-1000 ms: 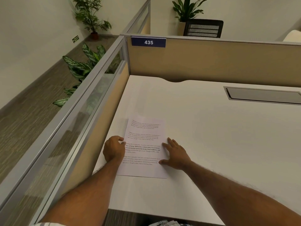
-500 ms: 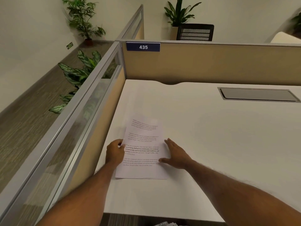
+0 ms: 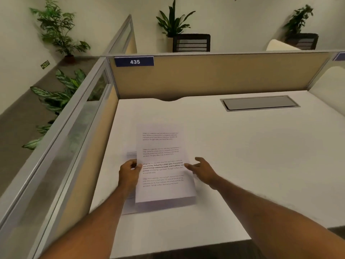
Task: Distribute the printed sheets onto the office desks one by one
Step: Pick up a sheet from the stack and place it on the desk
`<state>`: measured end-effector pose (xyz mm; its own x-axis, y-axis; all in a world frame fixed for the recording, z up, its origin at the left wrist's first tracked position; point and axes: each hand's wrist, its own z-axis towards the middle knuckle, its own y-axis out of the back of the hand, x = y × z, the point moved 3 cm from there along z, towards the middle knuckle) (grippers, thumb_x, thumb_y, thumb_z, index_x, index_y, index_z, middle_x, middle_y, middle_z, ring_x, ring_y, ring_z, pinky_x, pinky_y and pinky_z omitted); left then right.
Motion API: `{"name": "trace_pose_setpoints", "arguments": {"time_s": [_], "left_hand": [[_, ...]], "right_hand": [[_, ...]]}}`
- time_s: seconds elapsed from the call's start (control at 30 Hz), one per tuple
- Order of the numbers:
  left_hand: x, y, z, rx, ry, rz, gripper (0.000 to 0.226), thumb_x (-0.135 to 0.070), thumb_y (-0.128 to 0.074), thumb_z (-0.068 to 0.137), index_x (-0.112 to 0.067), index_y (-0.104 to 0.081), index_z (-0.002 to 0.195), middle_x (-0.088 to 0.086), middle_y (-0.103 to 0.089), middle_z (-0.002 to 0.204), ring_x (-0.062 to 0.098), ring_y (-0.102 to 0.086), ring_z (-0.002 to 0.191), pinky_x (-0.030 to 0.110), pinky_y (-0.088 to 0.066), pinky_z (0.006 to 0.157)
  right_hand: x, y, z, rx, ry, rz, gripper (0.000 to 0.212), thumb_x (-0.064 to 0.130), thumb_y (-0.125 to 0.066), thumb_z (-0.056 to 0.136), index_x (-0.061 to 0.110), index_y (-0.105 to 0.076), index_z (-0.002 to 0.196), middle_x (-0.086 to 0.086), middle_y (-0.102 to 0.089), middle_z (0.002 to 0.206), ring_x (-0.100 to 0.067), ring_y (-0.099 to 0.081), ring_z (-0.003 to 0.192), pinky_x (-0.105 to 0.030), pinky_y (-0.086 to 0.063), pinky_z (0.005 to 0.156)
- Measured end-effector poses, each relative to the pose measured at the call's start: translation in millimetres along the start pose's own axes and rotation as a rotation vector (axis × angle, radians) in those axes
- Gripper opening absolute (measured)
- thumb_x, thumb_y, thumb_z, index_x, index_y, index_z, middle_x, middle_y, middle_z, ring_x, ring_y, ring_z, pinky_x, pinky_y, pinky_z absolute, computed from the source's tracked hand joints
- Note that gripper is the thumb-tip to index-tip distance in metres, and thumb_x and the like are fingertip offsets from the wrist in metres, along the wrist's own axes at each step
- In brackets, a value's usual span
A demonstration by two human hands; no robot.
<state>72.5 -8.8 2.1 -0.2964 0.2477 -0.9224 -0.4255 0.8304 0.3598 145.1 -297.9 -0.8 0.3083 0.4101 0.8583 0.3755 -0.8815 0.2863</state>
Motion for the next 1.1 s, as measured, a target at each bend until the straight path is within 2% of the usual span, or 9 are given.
{"name": "trace_pose_setpoints", "arguments": {"time_s": [0.1,0.17,0.27,0.4,0.6,0.7,0.93,1.03,1.1], "left_hand": [[-15,-25,-2,0.059,-0.023,-0.002,0.012,-0.009,-0.064,0.092,-0.011,-0.07,0.102,0.002,-0.071,0.097,0.02,-0.065,0.09,0.03,-0.051,0.081],[-25,-43,-5,0.093,-0.032,0.012,0.013,-0.01,-0.065,0.092,-0.01,-0.07,0.104,0.003,-0.071,0.099,0.022,-0.065,0.093,0.034,-0.051,0.085],[-40,-76,-13,0.132,-0.053,0.049,0.017,-0.01,-0.065,0.091,-0.008,-0.07,0.107,0.006,-0.071,0.103,0.025,-0.066,0.096,0.038,-0.053,0.088],[-58,-132,-30,0.181,-0.061,0.064,0.014,-0.012,-0.064,0.092,-0.01,-0.07,0.105,0.007,-0.072,0.103,0.028,-0.067,0.098,0.046,-0.055,0.09],[-84,-234,-67,0.238,-0.026,0.122,0.015,-0.013,-0.064,0.093,-0.005,-0.071,0.103,0.014,-0.073,0.101,0.034,-0.069,0.094,0.052,-0.058,0.084],[-99,-284,-85,0.246,-0.013,0.124,0.01,-0.012,-0.066,0.092,-0.007,-0.071,0.099,0.014,-0.074,0.097,0.034,-0.07,0.091,0.049,-0.06,0.078],[-130,-376,-113,0.304,0.085,0.034,0.009,-0.015,-0.063,0.093,-0.018,-0.072,0.093,0.009,-0.075,0.096,0.03,-0.07,0.094,0.044,-0.06,0.08],[-141,-407,-114,0.336,0.106,0.024,0.012,-0.015,-0.062,0.093,-0.015,-0.073,0.098,0.009,-0.075,0.097,0.031,-0.07,0.095,0.044,-0.059,0.082],[-147,-426,-111,0.359,0.106,0.025,0.014,-0.015,-0.061,0.094,-0.012,-0.074,0.1,0.009,-0.075,0.096,0.034,-0.07,0.094,0.045,-0.059,0.083]], "right_hand": [[-4,23,-7,-0.014,-0.038,0.171,0.07,0.033,-0.075,0.086,0.012,-0.037,0.14,-0.006,-0.066,0.099,-0.017,-0.065,0.082,-0.025,-0.055,0.06],[-10,42,-10,-0.073,-0.056,0.229,0.053,0.021,-0.074,0.087,0.009,-0.046,0.131,-0.007,-0.068,0.094,-0.016,-0.065,0.076,-0.024,-0.053,0.052],[-24,75,-15,-0.152,-0.068,0.276,0.035,0.009,-0.069,0.086,0.002,-0.057,0.119,-0.01,-0.067,0.092,-0.021,-0.063,0.073,-0.03,-0.053,0.057],[-49,130,-27,-0.215,-0.038,0.275,0.02,0.006,-0.068,0.088,0.002,-0.06,0.106,-0.008,-0.065,0.084,-0.022,-0.059,0.072,-0.034,-0.05,0.063],[-94,234,-48,-0.292,-0.005,0.229,0.006,0.008,-0.068,0.088,0.008,-0.065,0.093,-0.002,-0.066,0.08,-0.011,-0.06,0.065,-0.024,-0.049,0.058],[-115,283,-56,-0.334,0.001,0.218,0.007,0.011,-0.07,0.088,0.013,-0.064,0.09,0.003,-0.065,0.077,-0.007,-0.058,0.063,-0.02,-0.046,0.054],[-154,374,-68,-0.413,-0.051,0.297,0.008,0.016,-0.07,0.089,0.017,-0.065,0.084,-0.008,-0.068,0.093,-0.022,-0.06,0.078,-0.037,-0.051,0.075],[-164,402,-66,-0.441,-0.07,0.31,0.006,0.018,-0.07,0.088,0.017,-0.065,0.085,-0.005,-0.068,0.09,-0.02,-0.061,0.076,-0.034,-0.05,0.071],[-168,418,-63,-0.467,-0.077,0.303,0.006,0.018,-0.071,0.088,0.018,-0.066,0.085,0.001,-0.067,0.081,-0.013,-0.059,0.066,-0.027,-0.047,0.062]]}}
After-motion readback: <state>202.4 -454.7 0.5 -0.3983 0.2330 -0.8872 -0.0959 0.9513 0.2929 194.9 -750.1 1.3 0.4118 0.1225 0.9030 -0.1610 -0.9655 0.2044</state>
